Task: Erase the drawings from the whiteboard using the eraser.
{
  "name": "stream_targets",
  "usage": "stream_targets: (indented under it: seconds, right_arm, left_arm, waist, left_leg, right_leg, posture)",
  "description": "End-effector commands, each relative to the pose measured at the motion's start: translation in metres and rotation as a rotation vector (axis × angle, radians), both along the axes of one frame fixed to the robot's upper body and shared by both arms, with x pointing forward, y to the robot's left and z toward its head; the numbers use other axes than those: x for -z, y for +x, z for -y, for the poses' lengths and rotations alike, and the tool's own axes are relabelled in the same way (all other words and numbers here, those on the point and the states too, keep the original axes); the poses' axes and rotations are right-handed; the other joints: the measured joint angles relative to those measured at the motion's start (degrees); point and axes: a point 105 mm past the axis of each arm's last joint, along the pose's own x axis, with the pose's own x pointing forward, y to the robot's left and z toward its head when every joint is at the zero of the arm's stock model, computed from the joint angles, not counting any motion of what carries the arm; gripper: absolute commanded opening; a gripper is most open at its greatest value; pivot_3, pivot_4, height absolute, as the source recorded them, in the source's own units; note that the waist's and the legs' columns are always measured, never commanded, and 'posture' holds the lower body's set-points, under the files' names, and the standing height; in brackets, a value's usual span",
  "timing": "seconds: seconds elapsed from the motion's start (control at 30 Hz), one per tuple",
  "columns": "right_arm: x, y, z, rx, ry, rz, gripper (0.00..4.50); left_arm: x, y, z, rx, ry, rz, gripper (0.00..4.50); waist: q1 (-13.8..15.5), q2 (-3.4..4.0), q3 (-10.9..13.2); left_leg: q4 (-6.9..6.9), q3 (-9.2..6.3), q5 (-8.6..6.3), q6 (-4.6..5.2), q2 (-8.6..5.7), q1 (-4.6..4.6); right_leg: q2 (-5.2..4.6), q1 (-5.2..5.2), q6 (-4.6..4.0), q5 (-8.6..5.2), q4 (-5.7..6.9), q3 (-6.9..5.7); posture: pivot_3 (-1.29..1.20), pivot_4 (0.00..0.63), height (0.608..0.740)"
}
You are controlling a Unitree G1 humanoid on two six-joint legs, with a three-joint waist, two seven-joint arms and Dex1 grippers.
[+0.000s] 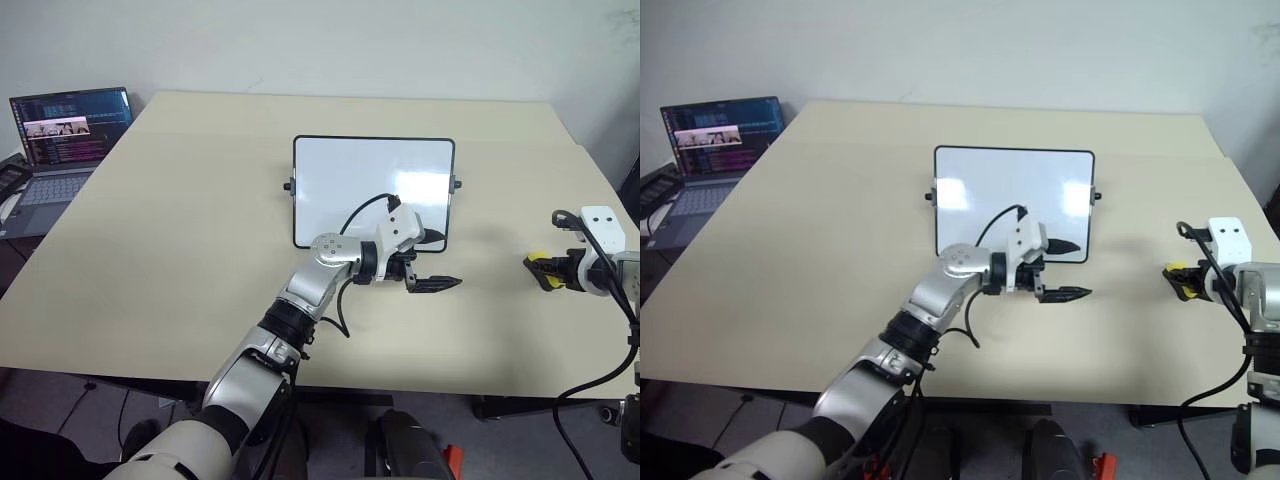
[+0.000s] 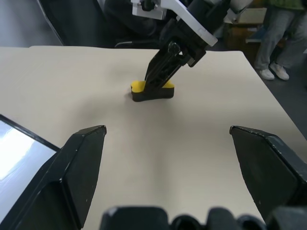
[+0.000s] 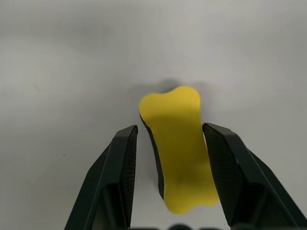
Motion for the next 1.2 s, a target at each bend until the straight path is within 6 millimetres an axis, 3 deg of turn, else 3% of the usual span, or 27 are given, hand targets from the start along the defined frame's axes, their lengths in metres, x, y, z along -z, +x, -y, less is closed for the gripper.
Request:
stream_targets:
  seconds: [0.03,0.17,0.3,0.43,0.53,0.6,0.67,0.87,1.03,1.2]
  right_arm:
    - [-0.024,0.004,0.002,-0.001,-0.025,0.065,2.43]
    - [-0.069,0.014,-0.01,-0.011,-0.053,0.237,2.43]
    - [-0.084,0.032,-0.044,-0.041,0.025,0.392,2.43]
    - [-0.067,0.05,-0.061,-0.005,0.029,0.479,2.43]
    - [-0.051,0.062,-0.06,0.108,0.078,0.594,2.43]
    - [-0.042,0.066,-0.063,0.138,0.076,0.639,2.43]
    - [-0.034,0.069,-0.07,0.133,0.083,0.653,2.43]
    - [-0.022,0.074,-0.091,0.113,0.088,0.743,2.43]
    - [-0.012,0.075,-0.089,0.197,0.033,0.797,2.43]
    - [0.005,0.074,-0.088,0.231,-0.014,0.764,2.43]
  left_arm:
    - [-0.014,-0.001,-0.001,0.001,-0.035,0.045,4.5]
    - [-0.032,0.01,-0.018,-0.077,-0.091,0.053,4.5]
    - [-0.058,0.032,-0.059,-0.288,-0.206,0.096,4.5]
    - [-0.089,0.053,-0.124,-0.58,-0.351,0.157,4.5]
    - [-0.103,0.066,-0.199,-0.876,-0.414,0.255,4.5]
    - [-0.099,0.067,-0.246,-1.058,-0.394,0.301,4.5]
    - [-0.089,0.066,-0.27,-1.136,-0.372,0.285,4.5]
    - [-0.035,0.057,-0.303,-1.297,-0.301,0.193,4.5]
    - [0.013,0.064,-0.293,-1.301,-0.294,0.053,4.5]
    - [0.027,0.073,-0.287,-1.318,-0.304,0.029,4.5]
  waist:
    - [0.0,0.0,0.0]
    - [-0.3,0.1,0.1]
    - [-1.2,0.1,0.0]
    - [-1.3,0.09,0.0]
    - [-1.4,0.09,0.0]
    - [-1.4,0.09,0.0]
    - [-1.3,0.1,0.0]
    - [-0.8,0.09,0.0]
    - [-0.4,0.08,0.0]
    - [-0.3,0.07,0.0]
  left_leg:
    - [0.0,0.0,0.0,0.0,0.0,0.0]
    - [0.0,0.01,0.0,0.0,0.0,0.0]
    - [-0.04,-0.01,0.0,0.0,0.06,0.02]
    - [-0.03,-0.03,0.01,-0.01,0.07,0.02]
    - [-0.04,-0.03,0.01,-0.01,0.05,0.01]
    - [-0.05,-0.02,0.0,-0.01,0.05,-0.01]
    - [-0.08,-0.03,0.0,-0.01,0.05,0.01]
    - [-0.09,-0.08,0.0,-0.02,0.01,0.01]
    - [-0.06,-0.11,0.01,-0.02,0.0,0.02]
    - [-0.07,-0.1,0.01,-0.02,0.01,0.03]
  right_leg:
    - [0.0,0.0,0.0,0.0,0.0,0.0]
    - [0.0,-0.02,0.0,0.0,0.01,0.02]
    - [0.04,-0.03,0.0,0.0,0.03,0.01]
    - [0.03,-0.01,-0.01,0.01,0.05,-0.01]
    - [-0.01,-0.01,-0.01,0.02,0.03,-0.02]
    - [-0.01,-0.05,-0.02,0.02,0.06,-0.02]
    - [-0.02,-0.05,-0.02,0.03,0.06,-0.04]
    - [-0.09,0.0,-0.03,0.03,0.06,-0.16]
    - [-0.09,0.0,-0.04,0.05,0.09,-0.18]
    - [-0.07,0.0,-0.04,0.05,0.08,-0.16]
  posture:
    - [0.0,0.15,0.74]
    - [0.0,0.15,0.74]
    - [0.0,0.15,0.74]
    - [0.0,0.15,0.74]
    - [0.0,0.15,0.74]
    - [0.0,0.15,0.74]
    - [0.0,0.15,0.74]
    - [0.0,0.15,0.74]
    - [0.0,0.15,0.74]
    - [0.0,0.15,0.74]
